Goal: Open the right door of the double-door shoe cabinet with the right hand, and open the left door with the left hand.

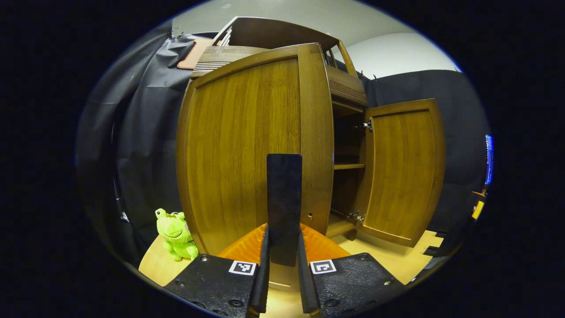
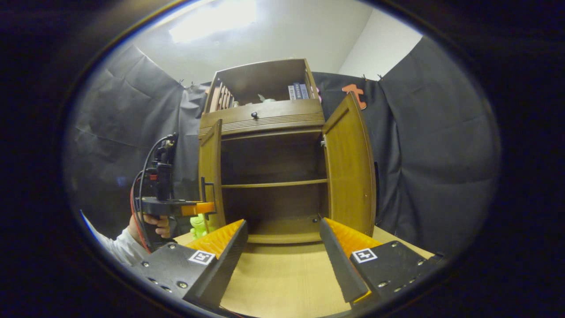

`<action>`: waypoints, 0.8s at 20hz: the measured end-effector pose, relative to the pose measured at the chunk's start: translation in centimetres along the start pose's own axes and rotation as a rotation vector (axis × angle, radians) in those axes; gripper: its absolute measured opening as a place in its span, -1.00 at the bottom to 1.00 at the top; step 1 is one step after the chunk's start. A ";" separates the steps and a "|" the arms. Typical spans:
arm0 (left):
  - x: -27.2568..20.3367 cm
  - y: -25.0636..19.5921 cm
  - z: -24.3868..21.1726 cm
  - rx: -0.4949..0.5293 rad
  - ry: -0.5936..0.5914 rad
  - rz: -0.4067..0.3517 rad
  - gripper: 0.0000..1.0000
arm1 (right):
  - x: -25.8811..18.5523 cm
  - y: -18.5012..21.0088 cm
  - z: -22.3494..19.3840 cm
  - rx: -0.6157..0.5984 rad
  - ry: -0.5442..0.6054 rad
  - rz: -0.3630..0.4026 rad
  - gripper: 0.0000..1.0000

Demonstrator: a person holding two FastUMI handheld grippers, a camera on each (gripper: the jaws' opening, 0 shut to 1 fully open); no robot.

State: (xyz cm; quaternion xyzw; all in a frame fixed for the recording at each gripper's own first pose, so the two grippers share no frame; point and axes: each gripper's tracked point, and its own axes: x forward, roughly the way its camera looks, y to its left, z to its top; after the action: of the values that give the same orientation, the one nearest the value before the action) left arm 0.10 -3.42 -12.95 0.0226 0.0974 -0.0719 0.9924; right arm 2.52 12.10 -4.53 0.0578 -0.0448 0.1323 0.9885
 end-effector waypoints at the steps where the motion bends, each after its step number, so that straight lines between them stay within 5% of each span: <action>1: -0.5 0.3 0.0 0.003 -0.001 0.000 -0.39 | 0.1 0.3 0.0 -0.001 0.002 0.003 0.94; 16: -5.7 3.8 -0.1 -0.013 0.009 0.006 -0.41 | 1.0 3.1 0.3 -0.007 0.006 0.007 0.94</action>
State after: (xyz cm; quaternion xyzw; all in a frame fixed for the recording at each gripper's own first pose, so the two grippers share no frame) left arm -4.92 1.11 -11.83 0.0170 0.1022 -0.0680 0.9923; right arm 2.62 15.30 -3.79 0.0537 -0.0423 0.1358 0.9884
